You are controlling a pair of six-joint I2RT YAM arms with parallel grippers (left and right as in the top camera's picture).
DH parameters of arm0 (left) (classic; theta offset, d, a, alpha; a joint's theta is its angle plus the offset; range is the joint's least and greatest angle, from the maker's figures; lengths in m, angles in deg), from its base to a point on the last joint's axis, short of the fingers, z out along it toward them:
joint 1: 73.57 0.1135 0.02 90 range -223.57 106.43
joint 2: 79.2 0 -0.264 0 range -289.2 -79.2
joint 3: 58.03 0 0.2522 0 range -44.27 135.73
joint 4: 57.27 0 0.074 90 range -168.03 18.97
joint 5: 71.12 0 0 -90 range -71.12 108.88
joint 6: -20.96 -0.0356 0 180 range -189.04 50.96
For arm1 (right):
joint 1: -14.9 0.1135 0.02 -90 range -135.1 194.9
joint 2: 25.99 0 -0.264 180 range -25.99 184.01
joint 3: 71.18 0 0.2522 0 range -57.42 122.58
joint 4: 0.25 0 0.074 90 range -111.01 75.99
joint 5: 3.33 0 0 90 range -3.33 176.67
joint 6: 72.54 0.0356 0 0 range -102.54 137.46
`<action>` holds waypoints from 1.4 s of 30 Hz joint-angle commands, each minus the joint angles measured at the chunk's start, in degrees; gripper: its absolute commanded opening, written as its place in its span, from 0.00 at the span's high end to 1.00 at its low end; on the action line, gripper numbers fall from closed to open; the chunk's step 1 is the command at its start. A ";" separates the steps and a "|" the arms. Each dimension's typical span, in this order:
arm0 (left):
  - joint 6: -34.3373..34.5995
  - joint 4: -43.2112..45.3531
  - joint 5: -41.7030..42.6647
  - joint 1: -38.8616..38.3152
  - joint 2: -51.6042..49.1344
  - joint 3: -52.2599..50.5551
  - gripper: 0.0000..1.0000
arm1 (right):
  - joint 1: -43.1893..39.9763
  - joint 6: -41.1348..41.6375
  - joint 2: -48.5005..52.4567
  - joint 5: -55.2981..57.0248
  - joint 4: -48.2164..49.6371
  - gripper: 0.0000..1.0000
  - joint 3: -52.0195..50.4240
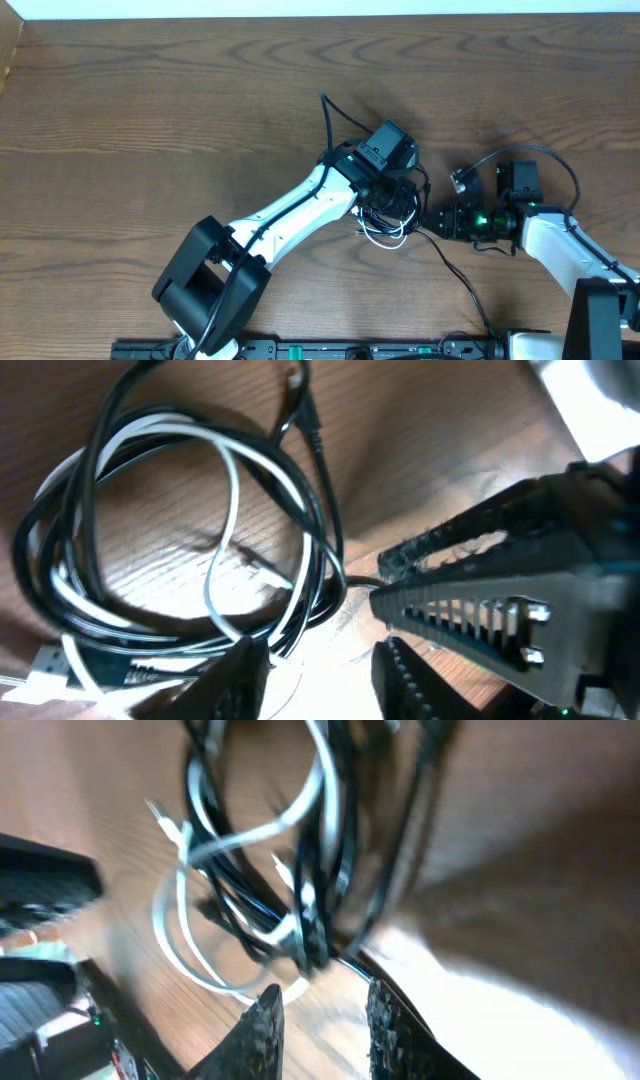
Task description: Untangle cables
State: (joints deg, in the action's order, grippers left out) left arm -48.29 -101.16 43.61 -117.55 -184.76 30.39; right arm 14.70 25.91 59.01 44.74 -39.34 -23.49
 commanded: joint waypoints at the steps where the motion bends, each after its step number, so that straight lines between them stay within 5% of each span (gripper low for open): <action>1: -3.87 1.68 6.03 0.24 -1.62 -1.05 0.62 | -0.04 -0.81 -0.98 3.08 -1.05 0.76 -0.02; 16: -13.75 0.02 8.24 0.17 -8.37 -1.09 0.69 | 2.99 1.07 -0.98 3.89 1.14 0.78 -0.42; 42: -15.15 3.37 2.89 -0.26 -8.46 -5.99 0.66 | 9.25 4.81 -0.96 12.02 5.40 0.78 -0.44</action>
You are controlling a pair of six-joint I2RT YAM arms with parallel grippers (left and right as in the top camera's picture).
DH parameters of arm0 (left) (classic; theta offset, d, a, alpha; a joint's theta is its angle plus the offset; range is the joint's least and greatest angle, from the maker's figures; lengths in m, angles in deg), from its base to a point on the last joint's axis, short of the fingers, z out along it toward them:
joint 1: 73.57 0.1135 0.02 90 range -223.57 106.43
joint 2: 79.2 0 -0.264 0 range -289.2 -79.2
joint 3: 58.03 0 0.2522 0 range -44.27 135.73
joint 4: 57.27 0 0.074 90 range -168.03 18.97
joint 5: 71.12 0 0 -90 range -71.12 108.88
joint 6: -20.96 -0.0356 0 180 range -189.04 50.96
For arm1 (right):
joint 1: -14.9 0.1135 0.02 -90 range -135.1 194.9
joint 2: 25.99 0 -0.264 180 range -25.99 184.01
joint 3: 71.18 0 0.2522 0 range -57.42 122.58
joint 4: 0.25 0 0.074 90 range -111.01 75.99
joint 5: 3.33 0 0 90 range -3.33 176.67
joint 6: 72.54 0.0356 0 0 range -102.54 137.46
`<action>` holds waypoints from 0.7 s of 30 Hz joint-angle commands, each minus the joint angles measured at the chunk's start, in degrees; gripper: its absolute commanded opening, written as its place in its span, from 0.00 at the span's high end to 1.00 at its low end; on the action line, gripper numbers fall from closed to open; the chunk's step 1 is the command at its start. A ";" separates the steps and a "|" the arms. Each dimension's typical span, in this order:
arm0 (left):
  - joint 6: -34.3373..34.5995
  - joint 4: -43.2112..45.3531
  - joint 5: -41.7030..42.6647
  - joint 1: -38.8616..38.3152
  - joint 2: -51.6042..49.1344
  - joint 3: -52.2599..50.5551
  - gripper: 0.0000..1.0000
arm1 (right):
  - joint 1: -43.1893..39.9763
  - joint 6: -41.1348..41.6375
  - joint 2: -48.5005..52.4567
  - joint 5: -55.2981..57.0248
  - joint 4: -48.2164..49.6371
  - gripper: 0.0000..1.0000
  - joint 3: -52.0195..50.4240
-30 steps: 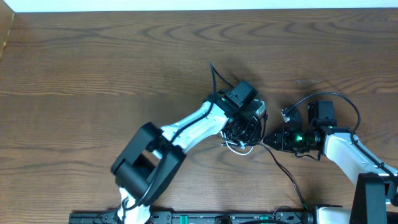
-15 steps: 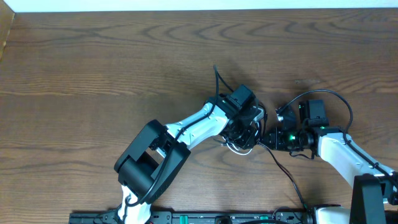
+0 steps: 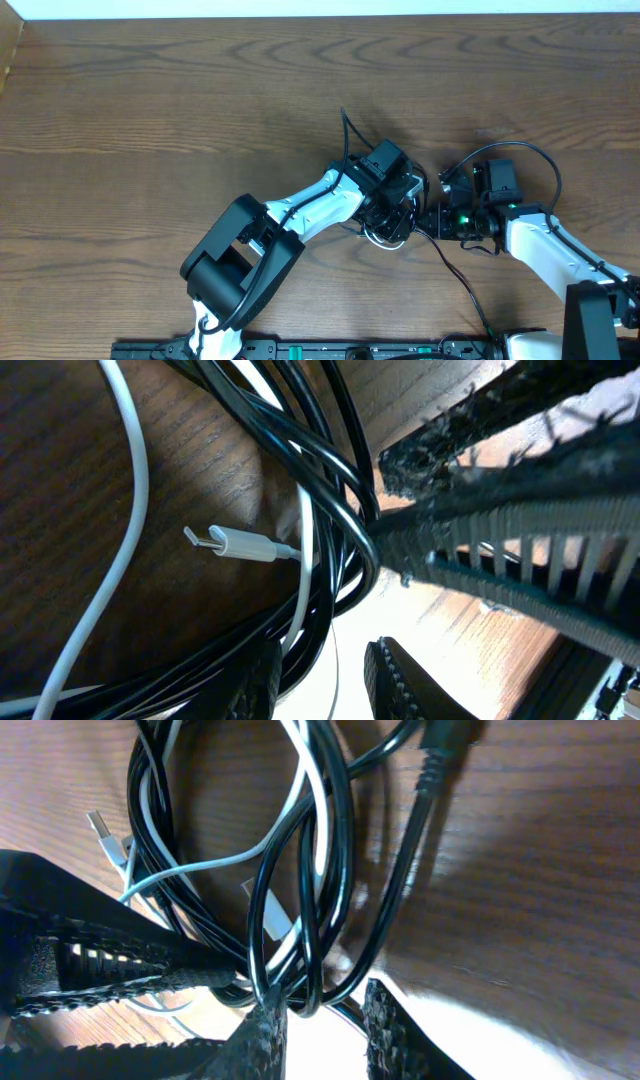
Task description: Untangle cables
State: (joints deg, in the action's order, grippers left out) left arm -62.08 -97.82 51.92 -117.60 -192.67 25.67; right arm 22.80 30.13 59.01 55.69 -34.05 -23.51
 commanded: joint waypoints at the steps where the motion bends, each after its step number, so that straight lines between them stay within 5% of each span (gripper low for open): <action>1: -1.36 0.02 -5.99 -0.48 -0.55 -1.27 0.66 | 1.49 0.61 -0.96 2.12 0.11 0.78 -0.42; 21: -1.36 0.02 -11.43 -2.43 -1.68 -1.53 0.71 | 2.69 1.70 -0.96 11.50 -2.27 0.77 -0.44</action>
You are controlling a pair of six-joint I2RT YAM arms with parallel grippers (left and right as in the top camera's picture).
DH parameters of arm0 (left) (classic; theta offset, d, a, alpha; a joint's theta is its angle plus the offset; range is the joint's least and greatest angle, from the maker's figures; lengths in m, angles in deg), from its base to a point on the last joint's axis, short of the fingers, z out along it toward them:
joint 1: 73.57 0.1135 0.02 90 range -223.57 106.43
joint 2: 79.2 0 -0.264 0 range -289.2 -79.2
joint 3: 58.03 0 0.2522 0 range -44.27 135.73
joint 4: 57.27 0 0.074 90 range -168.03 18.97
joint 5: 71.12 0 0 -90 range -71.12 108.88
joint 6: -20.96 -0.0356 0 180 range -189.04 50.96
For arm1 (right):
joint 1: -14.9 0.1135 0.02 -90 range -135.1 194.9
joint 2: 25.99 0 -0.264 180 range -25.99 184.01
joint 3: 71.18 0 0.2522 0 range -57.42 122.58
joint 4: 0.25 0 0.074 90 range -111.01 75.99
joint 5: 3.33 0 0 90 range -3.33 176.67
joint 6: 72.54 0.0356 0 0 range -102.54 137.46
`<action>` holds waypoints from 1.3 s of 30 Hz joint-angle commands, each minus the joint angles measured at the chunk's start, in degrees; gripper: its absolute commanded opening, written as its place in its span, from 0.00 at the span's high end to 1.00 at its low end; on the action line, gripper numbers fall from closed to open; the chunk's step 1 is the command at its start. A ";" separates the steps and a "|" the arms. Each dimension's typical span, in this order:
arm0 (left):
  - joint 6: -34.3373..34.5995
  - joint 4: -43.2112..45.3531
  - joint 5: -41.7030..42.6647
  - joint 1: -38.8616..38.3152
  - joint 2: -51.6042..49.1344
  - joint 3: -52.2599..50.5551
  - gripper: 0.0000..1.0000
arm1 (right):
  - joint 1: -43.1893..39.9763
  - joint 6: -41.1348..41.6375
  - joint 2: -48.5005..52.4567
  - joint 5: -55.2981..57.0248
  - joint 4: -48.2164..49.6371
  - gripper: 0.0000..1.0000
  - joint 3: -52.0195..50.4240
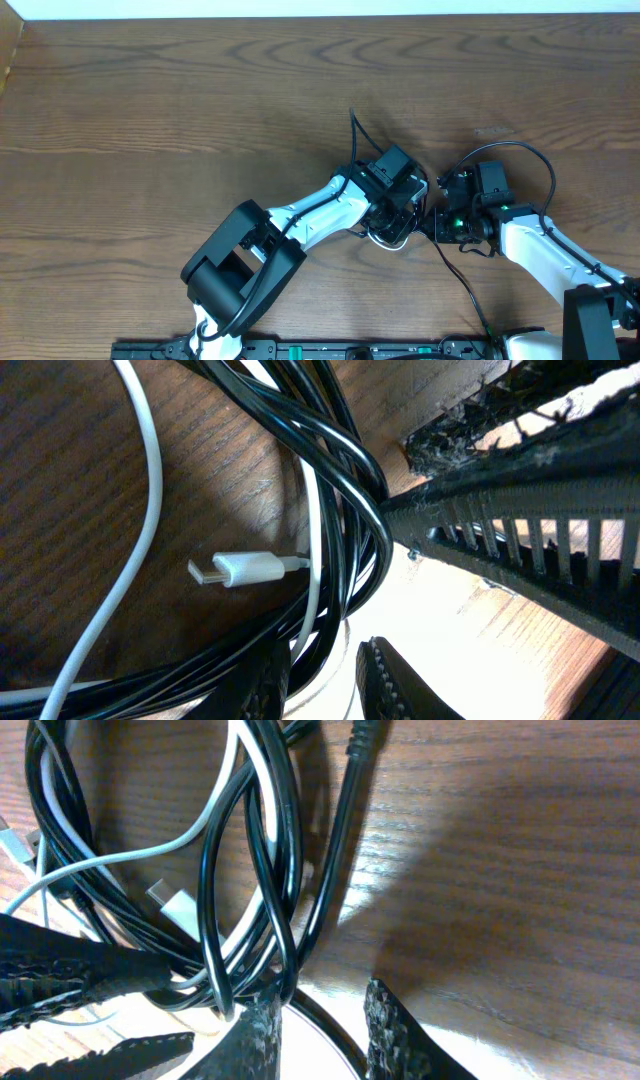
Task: Untangle cables
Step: 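Hold the bundle with both grippers and pull the strands slightly apart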
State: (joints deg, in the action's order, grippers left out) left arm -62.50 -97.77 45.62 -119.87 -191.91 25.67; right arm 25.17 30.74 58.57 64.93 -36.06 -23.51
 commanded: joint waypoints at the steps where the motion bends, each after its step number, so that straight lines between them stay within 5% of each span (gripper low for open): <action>1: -0.94 0.07 -5.46 -0.17 -2.73 -1.53 0.71 | 0.33 1.03 -0.55 0.11 -0.24 0.77 -0.44; 9: -0.94 -0.13 -7.13 -0.13 -2.93 -1.62 0.75 | -1.81 -0.72 -0.57 -14.71 -0.44 0.69 -0.31; 19: -0.94 0.13 -7.17 -0.13 -2.95 -2.08 0.75 | -2.29 -1.11 -0.55 -14.19 0.79 0.65 -0.31; 39: -0.94 0.55 -7.17 -0.13 -2.95 -2.19 0.75 | 1.57 1.49 -0.55 6.75 -1.16 0.70 -0.39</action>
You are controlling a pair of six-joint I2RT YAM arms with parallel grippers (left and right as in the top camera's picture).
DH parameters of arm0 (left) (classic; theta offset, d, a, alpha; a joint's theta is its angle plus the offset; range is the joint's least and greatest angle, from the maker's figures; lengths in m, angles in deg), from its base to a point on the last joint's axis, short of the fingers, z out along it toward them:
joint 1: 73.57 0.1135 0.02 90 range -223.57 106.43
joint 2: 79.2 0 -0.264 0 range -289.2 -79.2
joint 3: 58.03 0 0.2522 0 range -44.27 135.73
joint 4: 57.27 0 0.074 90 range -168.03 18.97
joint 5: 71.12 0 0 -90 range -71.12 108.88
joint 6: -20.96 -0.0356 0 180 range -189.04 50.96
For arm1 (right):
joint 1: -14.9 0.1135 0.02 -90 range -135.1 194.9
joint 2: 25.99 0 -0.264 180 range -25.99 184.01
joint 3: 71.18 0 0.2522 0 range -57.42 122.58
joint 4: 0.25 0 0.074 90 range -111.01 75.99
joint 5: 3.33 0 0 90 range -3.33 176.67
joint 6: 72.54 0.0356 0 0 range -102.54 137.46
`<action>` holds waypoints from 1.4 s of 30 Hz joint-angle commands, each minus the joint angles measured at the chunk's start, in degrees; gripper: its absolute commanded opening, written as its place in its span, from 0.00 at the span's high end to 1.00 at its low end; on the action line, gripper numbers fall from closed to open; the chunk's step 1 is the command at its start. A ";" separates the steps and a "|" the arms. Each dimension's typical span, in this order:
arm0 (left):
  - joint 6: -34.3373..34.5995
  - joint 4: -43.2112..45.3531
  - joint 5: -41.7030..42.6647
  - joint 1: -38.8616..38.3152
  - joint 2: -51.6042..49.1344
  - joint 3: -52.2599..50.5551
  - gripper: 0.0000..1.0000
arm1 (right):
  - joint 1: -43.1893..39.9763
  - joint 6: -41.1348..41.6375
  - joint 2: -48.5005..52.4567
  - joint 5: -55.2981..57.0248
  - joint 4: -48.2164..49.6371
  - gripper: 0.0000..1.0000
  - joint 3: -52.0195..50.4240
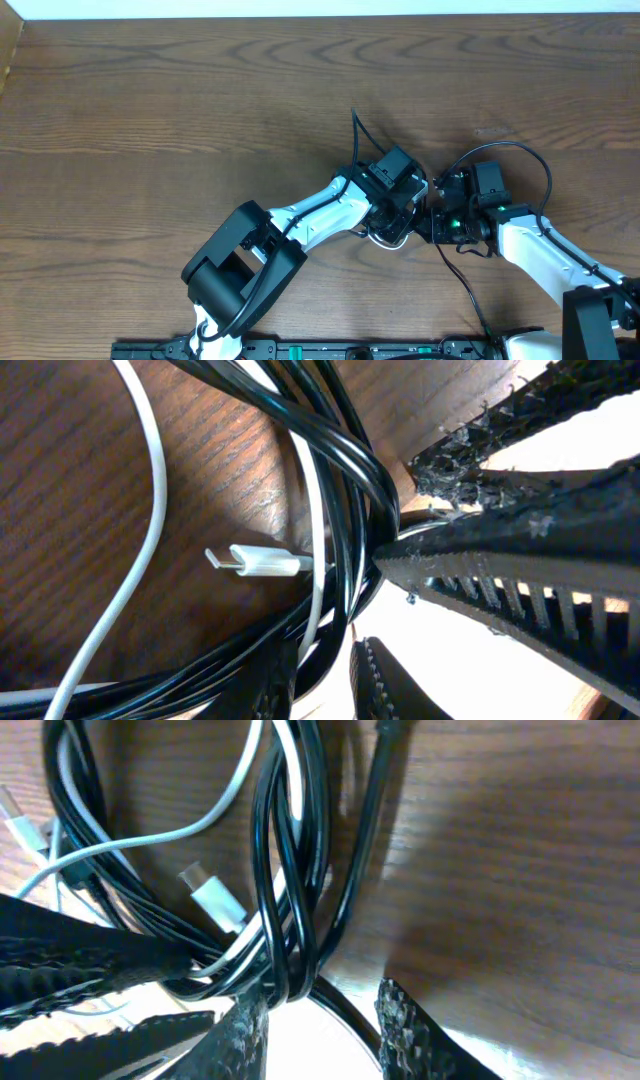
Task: Untangle cables
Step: 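Hold the bundle with both grippers and pull the strands slightly apart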
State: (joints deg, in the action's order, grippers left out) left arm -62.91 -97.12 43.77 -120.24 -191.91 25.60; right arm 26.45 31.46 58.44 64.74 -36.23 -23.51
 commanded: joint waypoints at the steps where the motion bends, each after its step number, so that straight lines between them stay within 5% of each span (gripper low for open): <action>1: -0.52 0.09 -5.38 0.24 -2.95 -2.12 0.75 | 0.28 0.76 -0.42 7.08 -1.05 0.70 -0.39; 23: 2.95 2.64 -15.50 -3.30 -3.08 -2.32 0.74 | 0.00 0.79 -0.42 11.85 -2.23 0.68 -0.37; 35: 3.93 7.32 -15.52 -3.28 -3.08 -7.61 0.78 | -4.94 -1.46 -1.62 -1.62 -1.84 0.60 0.85; 38: 4.26 7.37 -15.50 -3.28 -3.02 -7.82 0.92 | -4.98 -2.60 -1.62 -2.51 -1.79 0.60 0.85; 42: 4.59 7.08 -15.06 -3.28 -1.36 -7.26 0.93 | -5.16 -2.95 -1.62 -4.24 -1.25 0.57 0.87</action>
State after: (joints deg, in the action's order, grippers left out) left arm -59.35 -88.29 32.47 -124.07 -190.31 21.29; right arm 21.86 29.89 57.19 63.25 -37.89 -23.05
